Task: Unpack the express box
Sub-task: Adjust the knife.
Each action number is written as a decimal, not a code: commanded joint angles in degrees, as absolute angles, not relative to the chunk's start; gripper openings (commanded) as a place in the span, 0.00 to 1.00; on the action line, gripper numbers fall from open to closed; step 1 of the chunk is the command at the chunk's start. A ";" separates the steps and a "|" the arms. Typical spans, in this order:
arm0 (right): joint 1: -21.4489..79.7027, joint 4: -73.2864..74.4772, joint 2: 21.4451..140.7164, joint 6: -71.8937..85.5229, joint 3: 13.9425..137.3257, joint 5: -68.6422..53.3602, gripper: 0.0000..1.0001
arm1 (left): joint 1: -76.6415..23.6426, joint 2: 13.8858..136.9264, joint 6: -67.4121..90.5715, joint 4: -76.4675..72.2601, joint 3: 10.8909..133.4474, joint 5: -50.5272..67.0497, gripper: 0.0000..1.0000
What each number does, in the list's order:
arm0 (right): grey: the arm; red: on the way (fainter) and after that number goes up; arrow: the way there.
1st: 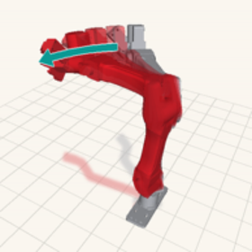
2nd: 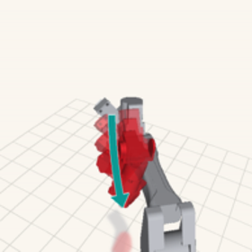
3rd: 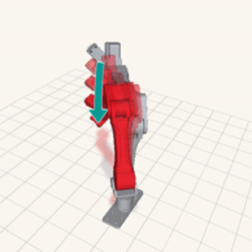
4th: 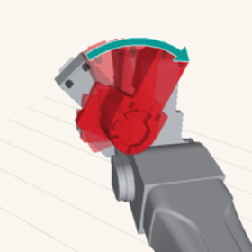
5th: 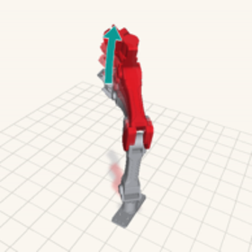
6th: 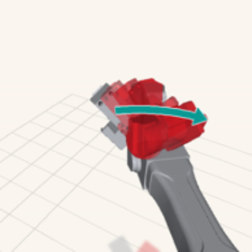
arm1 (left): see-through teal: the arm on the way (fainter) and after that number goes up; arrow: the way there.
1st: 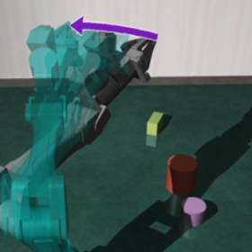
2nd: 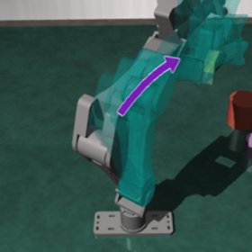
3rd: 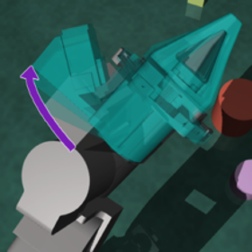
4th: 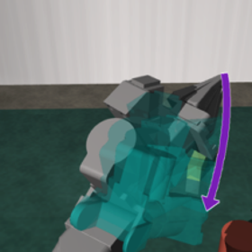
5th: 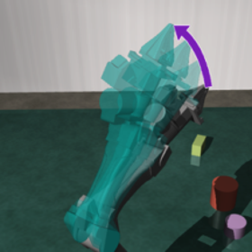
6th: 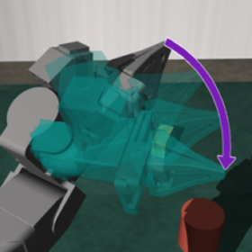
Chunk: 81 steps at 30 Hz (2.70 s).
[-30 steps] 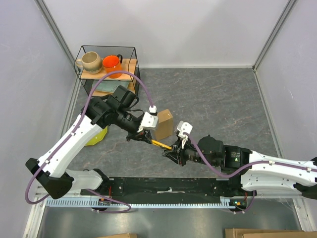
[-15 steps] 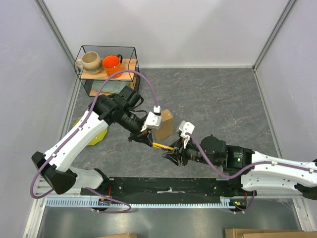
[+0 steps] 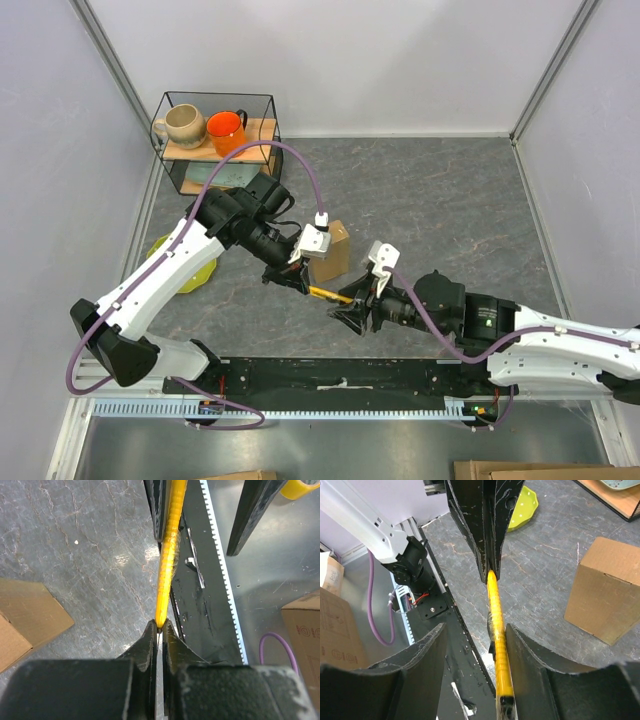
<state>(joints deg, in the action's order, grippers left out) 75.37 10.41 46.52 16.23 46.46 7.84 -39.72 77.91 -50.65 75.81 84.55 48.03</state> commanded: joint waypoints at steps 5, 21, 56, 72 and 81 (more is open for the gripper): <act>75.41 5.54 50.27 13.71 49.13 7.03 0.47 | -40.69 77.34 -49.13 75.67 87.19 49.04 0.02; 75.06 1.85 54.23 13.97 47.99 6.07 0.31 | -42.36 76.20 -47.81 75.50 87.54 49.40 0.02; 73.74 10.81 33.49 18.01 44.65 18.81 0.89 | -25.59 71.72 -29.20 53.89 85.60 63.01 0.02; 73.13 -10.09 43.50 13.80 45.00 13.10 0.88 | -23.47 69.79 1.93 30.59 83.59 81.12 0.02; 71.54 -20.65 46.67 11.16 46.93 14.33 0.84 | -23.47 68.29 2.55 29.79 81.65 81.91 0.02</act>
